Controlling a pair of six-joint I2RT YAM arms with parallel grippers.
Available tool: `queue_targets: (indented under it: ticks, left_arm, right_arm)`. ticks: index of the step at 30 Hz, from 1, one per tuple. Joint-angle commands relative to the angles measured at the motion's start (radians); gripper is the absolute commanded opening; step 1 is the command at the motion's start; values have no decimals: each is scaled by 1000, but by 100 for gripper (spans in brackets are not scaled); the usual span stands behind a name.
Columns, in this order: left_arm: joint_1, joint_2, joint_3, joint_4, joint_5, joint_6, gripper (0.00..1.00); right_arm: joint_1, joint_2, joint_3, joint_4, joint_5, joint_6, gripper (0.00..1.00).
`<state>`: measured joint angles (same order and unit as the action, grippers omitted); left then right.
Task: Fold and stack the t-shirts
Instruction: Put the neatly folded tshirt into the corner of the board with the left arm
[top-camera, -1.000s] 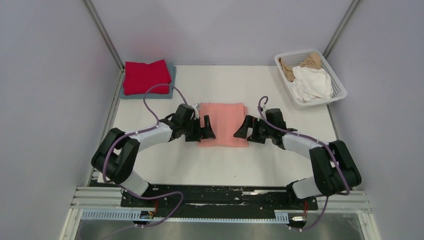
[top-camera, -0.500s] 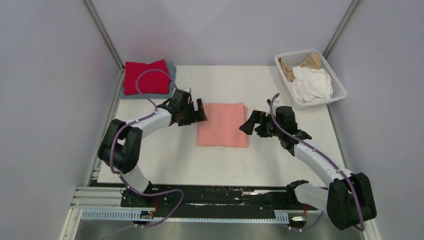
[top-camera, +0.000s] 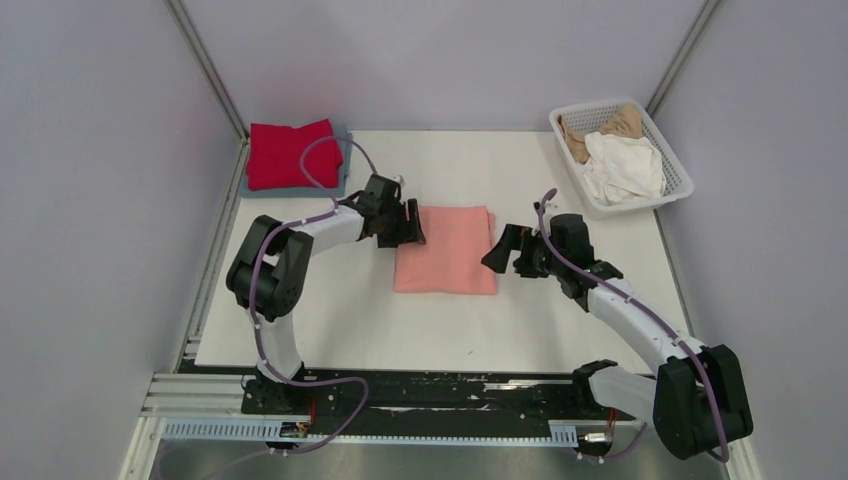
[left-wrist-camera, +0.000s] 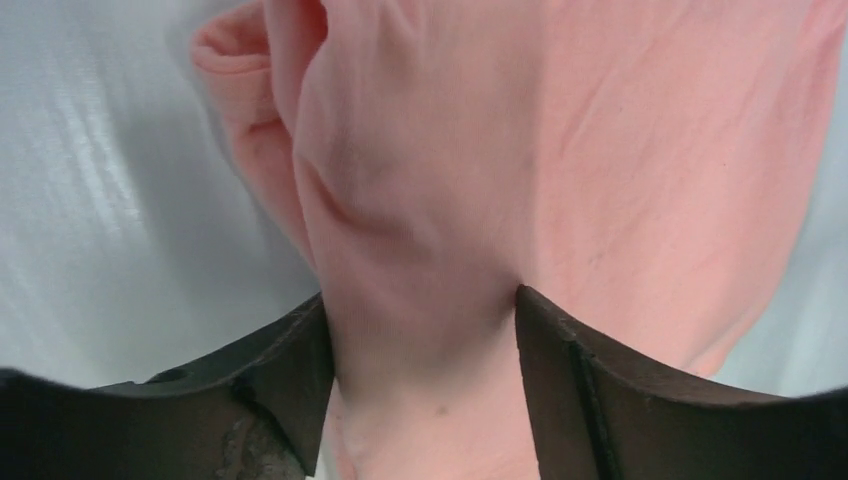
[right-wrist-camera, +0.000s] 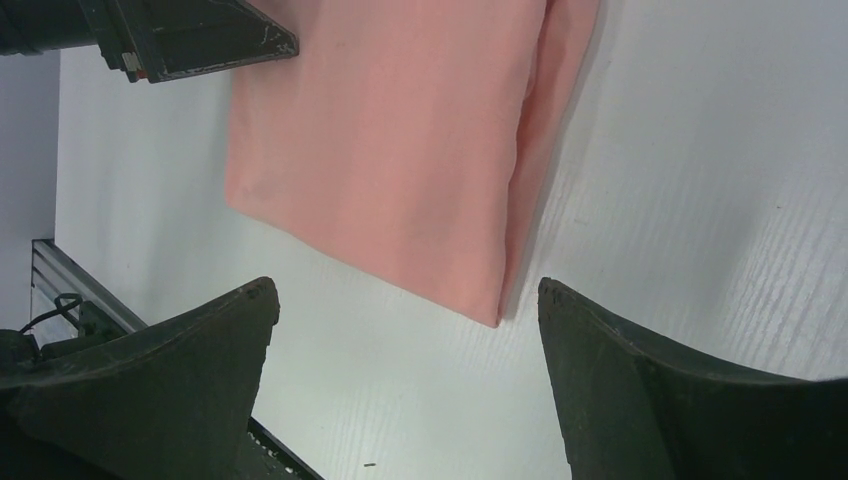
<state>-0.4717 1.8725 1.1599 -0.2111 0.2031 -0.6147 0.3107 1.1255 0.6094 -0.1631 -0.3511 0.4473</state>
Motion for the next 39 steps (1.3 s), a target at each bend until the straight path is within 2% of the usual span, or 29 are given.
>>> queue_targets:
  ticks: [1,3,4,5,6,8,9,15,20,22,29,39]
  left_arm:
    - [-64,91,33,-75,-46,0,67]
    - [-86,111,56,-98,-102,-11,56]
    - [-97,124,72,-106,-122,-16,44]
    - [-102,134,96,-135,-174,-27,38]
    - [-111,155,111,-175,-207,-30,23]
    - [-121,186,167,-245,-285,-39,2]
    - [-126,194,199,-260,-325,-31,1]
    - [-129,151,269,-275,-525,69,0]
    - [-119,167,394,-275,-788,245,0]
    - [-101,182,422,-246,-835,325,0]
    - [35,189,500,-94,-861,559,0]
    - [214,221,675,31,-754,848,0]
  right_arm:
    - [-5,5,8,8,16,-24,100]
    - [-5,-2,7,8,18,-26,100]
    - [-6,-9,6,8,20,-29,100]
    - [-6,-15,5,8,20,-33,100]
    - [-6,-23,4,8,21,-39,100]
    - [-8,-38,-2,8,30,-51,100]
    - [-7,-47,-5,8,37,-54,100]
    - [-7,-102,-35,11,89,-81,100]
    - [-8,-148,-56,13,121,-99,100]
    - [-8,-160,-60,13,133,-102,100]
    - [-9,-163,-66,16,142,-117,100]
    - [-9,-101,-56,18,192,-126,100]
